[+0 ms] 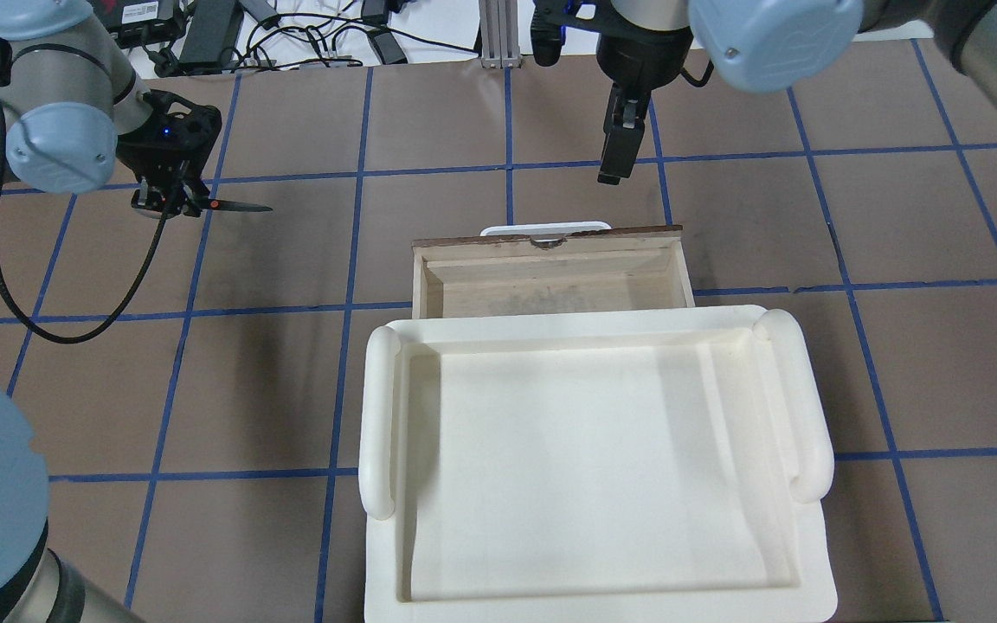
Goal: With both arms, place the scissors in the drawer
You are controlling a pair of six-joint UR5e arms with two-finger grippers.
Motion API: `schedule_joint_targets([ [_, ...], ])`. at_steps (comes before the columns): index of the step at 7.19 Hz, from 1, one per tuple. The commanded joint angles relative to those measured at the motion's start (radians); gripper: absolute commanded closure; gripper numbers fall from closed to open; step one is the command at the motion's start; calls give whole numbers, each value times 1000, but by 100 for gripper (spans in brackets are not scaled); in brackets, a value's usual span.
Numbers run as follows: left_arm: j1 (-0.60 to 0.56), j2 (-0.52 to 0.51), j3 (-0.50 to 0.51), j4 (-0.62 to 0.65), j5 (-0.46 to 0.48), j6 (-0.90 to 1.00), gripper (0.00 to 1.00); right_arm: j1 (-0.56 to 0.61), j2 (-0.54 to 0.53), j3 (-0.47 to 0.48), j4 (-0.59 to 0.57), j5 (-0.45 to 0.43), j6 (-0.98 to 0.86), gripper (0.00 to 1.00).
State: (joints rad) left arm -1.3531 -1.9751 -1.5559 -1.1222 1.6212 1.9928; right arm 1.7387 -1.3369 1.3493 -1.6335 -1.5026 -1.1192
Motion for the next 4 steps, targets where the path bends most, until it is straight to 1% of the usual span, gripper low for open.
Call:
schedule_joint_targets([
  [1, -114, 51, 3, -18, 2, -139, 100, -14, -97, 5, 87, -17, 187, 0],
  [2, -162, 67, 2, -19, 0, -194, 100, -21, -119, 7, 99, -19, 372, 0],
  [3, -202, 85, 2, -45, -6, -242, 100, -25, -122, 7, 87, -18, 504, 0],
  [4, -249, 99, 2, -59, -6, -318, 100, -31, -122, 7, 92, -28, 540, 0],
])
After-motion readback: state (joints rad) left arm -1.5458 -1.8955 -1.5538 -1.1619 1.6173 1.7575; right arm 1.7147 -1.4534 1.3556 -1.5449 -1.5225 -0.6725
